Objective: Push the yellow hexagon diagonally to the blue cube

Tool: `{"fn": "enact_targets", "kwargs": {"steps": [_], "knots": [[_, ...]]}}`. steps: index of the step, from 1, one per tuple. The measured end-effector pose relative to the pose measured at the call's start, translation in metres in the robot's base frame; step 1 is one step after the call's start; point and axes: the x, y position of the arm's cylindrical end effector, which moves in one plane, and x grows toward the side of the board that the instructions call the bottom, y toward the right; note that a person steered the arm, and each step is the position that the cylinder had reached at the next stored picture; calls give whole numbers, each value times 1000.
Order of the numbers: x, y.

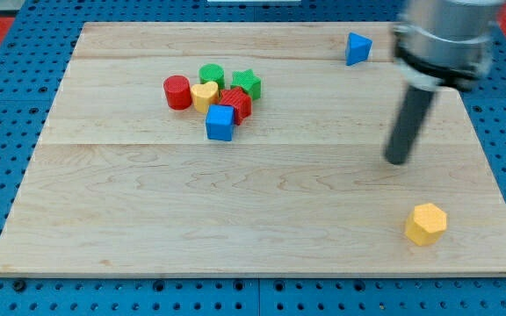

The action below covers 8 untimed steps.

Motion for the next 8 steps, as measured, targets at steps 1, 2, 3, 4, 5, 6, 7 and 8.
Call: {"fn": "enact_targets", "kwargs": {"steps": [1, 2, 3, 4, 5, 6, 7, 8], "knots": [[64, 44], [91, 51], [83, -9], [79, -79], [80, -103], [80, -148], [69, -214], [46, -255]]}}
